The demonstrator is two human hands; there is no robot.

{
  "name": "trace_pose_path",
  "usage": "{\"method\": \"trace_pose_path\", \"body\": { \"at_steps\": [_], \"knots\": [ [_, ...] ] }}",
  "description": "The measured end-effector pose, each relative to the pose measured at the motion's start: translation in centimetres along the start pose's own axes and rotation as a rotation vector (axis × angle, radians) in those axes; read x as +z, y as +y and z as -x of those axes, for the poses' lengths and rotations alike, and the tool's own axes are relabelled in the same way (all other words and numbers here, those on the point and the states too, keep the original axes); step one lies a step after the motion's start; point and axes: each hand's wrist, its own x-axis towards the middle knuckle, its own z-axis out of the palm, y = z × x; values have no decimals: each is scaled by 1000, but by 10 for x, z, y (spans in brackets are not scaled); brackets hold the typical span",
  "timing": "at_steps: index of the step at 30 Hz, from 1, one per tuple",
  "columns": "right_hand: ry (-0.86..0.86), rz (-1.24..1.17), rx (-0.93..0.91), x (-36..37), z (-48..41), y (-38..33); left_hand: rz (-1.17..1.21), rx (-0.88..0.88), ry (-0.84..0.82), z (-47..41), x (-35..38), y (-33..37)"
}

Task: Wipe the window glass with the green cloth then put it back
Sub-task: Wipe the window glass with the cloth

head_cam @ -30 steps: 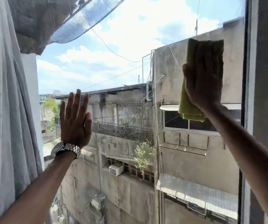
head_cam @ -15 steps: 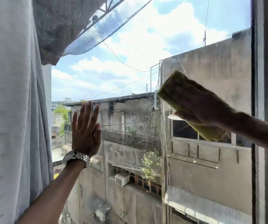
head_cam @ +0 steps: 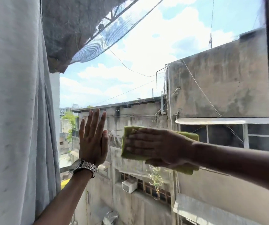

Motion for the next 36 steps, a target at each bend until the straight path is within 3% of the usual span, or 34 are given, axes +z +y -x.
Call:
{"method": "trace_pose_path", "body": {
  "at_steps": [2,6,8,9,10,13,16,18,23,26,27,28,31,33,36],
  "knots": [
    [51,57,181,-15,3,60,11,-10,5,0,0,0],
    [219,59,826,-48,9,157,14,-26,5,0,-2,3],
    [310,-59,1112,-50,-10,153,16,-22,10,0,-2,3],
    [329,-89,1169,-46,-28,133,19,-22,7,0,-2,3],
    [321,-94,1102,-38,-43,104,21,-26,2,0,-3,3],
    [130,-74,460,-9,-53,5,28,-35,-3,0,-4,4],
    [-3,-38,108,-9,-22,7,31,-29,-4,-1,-6,4],
    [27,-1,158,-15,-15,46,35,-27,7,1,-5,4],
    [180,22,800,-37,-22,133,39,-20,19,2,-2,3],
    [347,-33,1210,-32,-48,101,35,-7,22,1,-1,0],
    [375,-53,1256,-26,-59,73,33,-7,17,1,-1,0],
    [380,-88,1198,-19,-69,41,30,-12,12,2,-1,0],
    [231,-169,688,-2,-66,-45,19,-4,2,3,-4,1],
    [124,-146,447,4,-35,-55,24,-5,4,2,-6,2],
    [130,-52,407,2,15,-19,34,-8,7,1,-7,5]
  ]
}}
